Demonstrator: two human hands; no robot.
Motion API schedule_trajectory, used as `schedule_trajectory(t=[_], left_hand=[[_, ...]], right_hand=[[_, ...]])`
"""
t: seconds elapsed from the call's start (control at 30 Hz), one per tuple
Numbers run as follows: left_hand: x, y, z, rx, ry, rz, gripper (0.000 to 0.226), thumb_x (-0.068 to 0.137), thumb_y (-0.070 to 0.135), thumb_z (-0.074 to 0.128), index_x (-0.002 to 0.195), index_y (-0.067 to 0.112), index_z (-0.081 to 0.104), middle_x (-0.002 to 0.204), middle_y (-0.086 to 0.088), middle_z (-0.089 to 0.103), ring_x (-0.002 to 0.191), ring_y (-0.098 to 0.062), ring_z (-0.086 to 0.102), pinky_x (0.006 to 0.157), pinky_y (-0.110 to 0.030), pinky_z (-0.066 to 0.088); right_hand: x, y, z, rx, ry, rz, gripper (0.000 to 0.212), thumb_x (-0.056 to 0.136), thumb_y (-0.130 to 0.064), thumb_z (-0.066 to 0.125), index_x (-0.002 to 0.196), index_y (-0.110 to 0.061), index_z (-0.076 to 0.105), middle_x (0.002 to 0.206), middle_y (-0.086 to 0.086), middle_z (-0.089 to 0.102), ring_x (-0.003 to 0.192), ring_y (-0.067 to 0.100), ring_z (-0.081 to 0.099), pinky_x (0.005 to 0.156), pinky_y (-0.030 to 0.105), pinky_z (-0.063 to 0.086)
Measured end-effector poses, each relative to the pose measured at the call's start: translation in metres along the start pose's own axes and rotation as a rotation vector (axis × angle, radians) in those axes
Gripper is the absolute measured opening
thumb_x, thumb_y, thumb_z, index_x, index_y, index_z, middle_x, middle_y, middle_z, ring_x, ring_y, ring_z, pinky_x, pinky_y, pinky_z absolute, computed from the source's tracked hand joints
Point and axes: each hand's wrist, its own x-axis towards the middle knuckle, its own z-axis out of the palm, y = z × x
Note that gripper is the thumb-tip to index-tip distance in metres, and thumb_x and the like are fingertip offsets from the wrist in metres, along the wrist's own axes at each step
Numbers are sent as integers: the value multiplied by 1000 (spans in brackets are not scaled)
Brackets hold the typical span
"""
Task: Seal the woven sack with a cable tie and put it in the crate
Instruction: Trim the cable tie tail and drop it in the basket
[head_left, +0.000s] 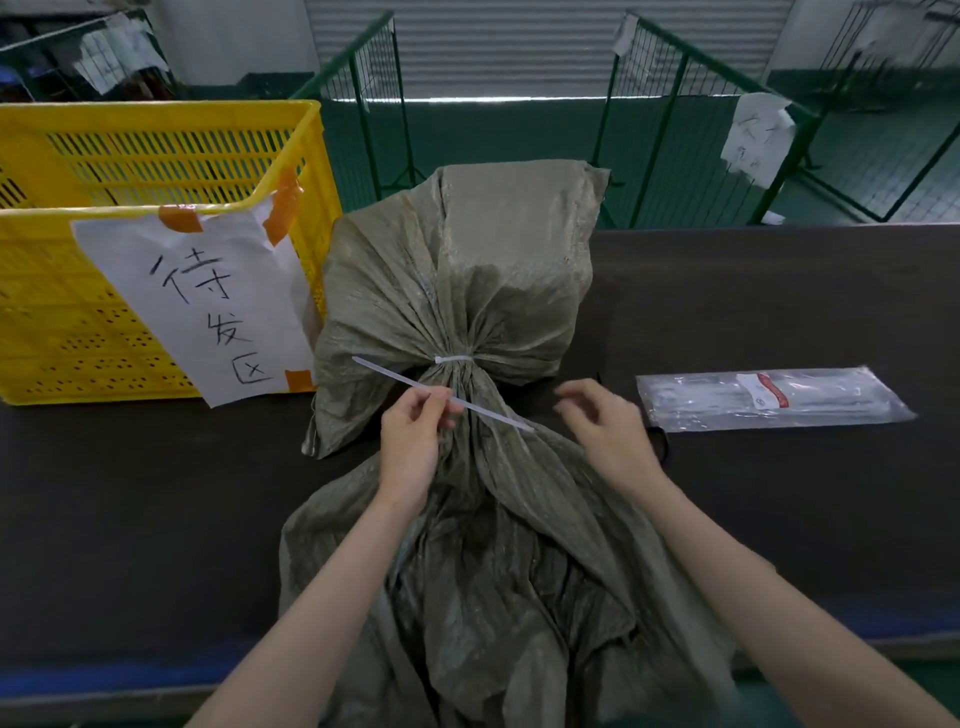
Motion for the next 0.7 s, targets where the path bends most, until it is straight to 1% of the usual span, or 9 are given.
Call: schedule_trajectory(t=[0.03,0.1,0.2,0.37,0.43,0.47,0.53,0.6,0.7], left_hand=[[-4,1,0,-21,-2,-13,20,97,12,51,85,11,66,72,1,66,63,-8,53,59,-18,42],[-14,2,-2,-59,-1,-31,21,97,12,51,84,11,67,71,1,65,62,-8,53,57,-16,44],[-32,-4,-11,-77,58,-36,20,98,12,50,86,10,66,70,0,65,60,-5,53,55,-13,44],[-66,-20,-43,-85,218,-53,21,97,8,50,82,11,64,66,3,64,53,-2,51,50,-11,39],[-80,-26,-58,-78,255,-53,22,97,7,50,81,12,65,66,4,64,52,0,52,49,-11,39],[-93,-32,-75,-89,297,-63,23,97,8,50,81,13,66,66,4,64,52,0,52,50,-11,39],[-109,-38,-95,-100,329,-84,24,97,9,50,80,15,67,63,7,64,52,0,51,51,-11,39],[-137,-53,-128,-128,413,-131,25,97,10,51,77,16,66,59,9,64,51,1,51,51,-11,39],[-175,-79,-166,-162,502,-224,26,96,13,53,72,14,63,54,9,63,47,0,49,47,-12,37]], right_hand=[[-6,-8,3,16,-77,-9,16,90,-13,59,104,-13,67,90,3,70,83,13,63,70,8,41],[-17,-17,10,13,-206,-22,14,90,-19,60,102,-15,67,87,-2,69,78,7,61,67,11,42],[-28,-20,20,43,-308,-32,11,90,-19,61,84,-14,68,68,-4,66,59,1,53,60,19,41],[-53,-23,39,146,-428,6,20,87,-22,65,67,-20,64,48,-5,56,46,5,47,52,25,36],[-65,-29,47,136,-507,3,24,88,-22,64,65,-18,61,45,-5,53,44,6,44,51,26,34],[-75,-35,56,125,-582,-6,26,88,-23,64,63,-18,59,45,-5,52,44,6,43,51,26,33],[-89,-43,65,128,-676,-1,31,89,-26,62,60,-18,55,45,-5,50,45,8,41,52,28,34],[-114,-54,88,100,-803,-13,38,90,-30,61,55,-20,52,46,-3,48,46,8,40,53,29,33],[-151,-66,119,81,-896,-18,44,92,-30,59,51,-19,46,49,1,44,47,8,37,53,30,30]])
